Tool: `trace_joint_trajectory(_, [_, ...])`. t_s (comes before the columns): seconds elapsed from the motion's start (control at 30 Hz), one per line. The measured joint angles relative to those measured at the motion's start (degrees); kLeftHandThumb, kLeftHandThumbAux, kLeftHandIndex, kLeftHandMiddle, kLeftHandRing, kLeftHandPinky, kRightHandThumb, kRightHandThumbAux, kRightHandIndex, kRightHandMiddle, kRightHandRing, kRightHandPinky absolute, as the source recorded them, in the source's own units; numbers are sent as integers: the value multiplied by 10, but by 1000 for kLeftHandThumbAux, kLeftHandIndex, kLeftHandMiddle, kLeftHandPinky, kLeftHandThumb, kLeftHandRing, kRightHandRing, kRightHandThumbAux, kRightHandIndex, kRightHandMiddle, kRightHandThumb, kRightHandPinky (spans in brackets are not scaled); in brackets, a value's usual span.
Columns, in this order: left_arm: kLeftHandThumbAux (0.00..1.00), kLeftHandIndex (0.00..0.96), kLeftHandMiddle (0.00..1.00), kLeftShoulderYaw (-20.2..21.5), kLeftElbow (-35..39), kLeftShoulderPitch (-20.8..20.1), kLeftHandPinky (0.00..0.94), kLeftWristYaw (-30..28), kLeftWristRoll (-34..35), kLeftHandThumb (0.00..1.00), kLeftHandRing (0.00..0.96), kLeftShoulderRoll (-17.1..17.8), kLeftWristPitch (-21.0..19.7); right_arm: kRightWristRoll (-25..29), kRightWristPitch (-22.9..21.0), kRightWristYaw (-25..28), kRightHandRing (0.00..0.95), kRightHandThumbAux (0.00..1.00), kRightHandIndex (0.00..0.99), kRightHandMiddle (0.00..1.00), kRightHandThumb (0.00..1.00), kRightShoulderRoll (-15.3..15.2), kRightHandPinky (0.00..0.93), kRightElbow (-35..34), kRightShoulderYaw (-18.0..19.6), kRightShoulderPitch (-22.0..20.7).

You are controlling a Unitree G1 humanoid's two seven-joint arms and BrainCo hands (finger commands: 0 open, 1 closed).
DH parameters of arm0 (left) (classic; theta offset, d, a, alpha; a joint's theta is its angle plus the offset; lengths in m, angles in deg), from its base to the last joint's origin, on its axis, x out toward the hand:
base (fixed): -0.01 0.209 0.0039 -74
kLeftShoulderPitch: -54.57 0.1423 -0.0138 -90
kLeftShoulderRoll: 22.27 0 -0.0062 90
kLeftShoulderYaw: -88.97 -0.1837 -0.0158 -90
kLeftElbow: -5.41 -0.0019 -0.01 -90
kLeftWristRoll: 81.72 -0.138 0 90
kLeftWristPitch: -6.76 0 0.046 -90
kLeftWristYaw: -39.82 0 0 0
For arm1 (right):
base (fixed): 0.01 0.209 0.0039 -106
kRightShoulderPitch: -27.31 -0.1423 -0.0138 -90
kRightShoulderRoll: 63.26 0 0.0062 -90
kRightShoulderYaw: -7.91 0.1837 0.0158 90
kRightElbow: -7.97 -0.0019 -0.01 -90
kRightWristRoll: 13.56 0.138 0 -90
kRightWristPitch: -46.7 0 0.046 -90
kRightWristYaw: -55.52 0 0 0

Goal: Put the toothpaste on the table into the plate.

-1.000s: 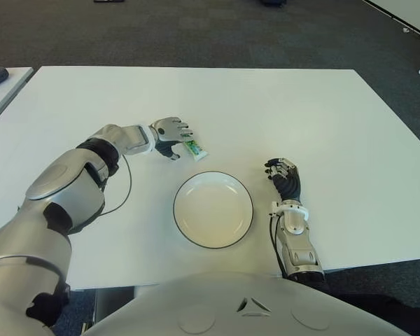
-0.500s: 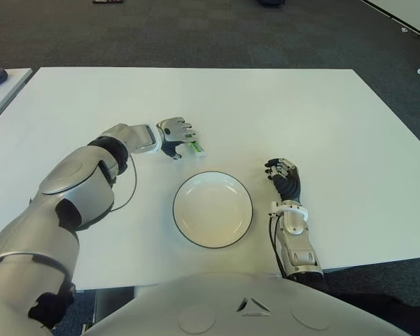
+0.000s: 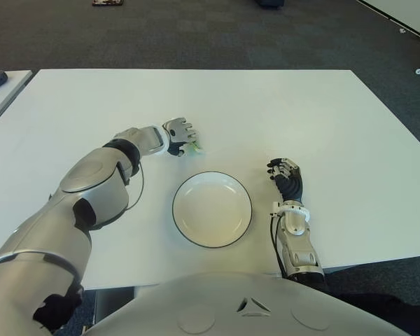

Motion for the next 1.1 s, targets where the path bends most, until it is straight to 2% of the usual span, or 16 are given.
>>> trace_joint_trajectory(0.47, [316,0,0,14,-11,8,33,-11,30,480,0,-5,0,3,10,0,487,730,426,486,707,0,496,-2,2,5])
trace_joint_trajectory(0.8, [332,0,0,39,-13,13,62,-34,59,481,0,-7,6,2,12,0,482,729,427,490,709,0,492,-2,3,7])
trace_joint_trajectory(1.0, [362,1,27,52,-13,15,139,-49,78,485,27,-7,12,0,11,0,483,729,427,494,710,0,491,-6,2,10])
trace_joint_trajectory(1.1, [386,67,104,55,-13,17,255,-52,83,499,134,-7,12,1,10,0,485,729,427,498,710,0,496,-6,3,10])
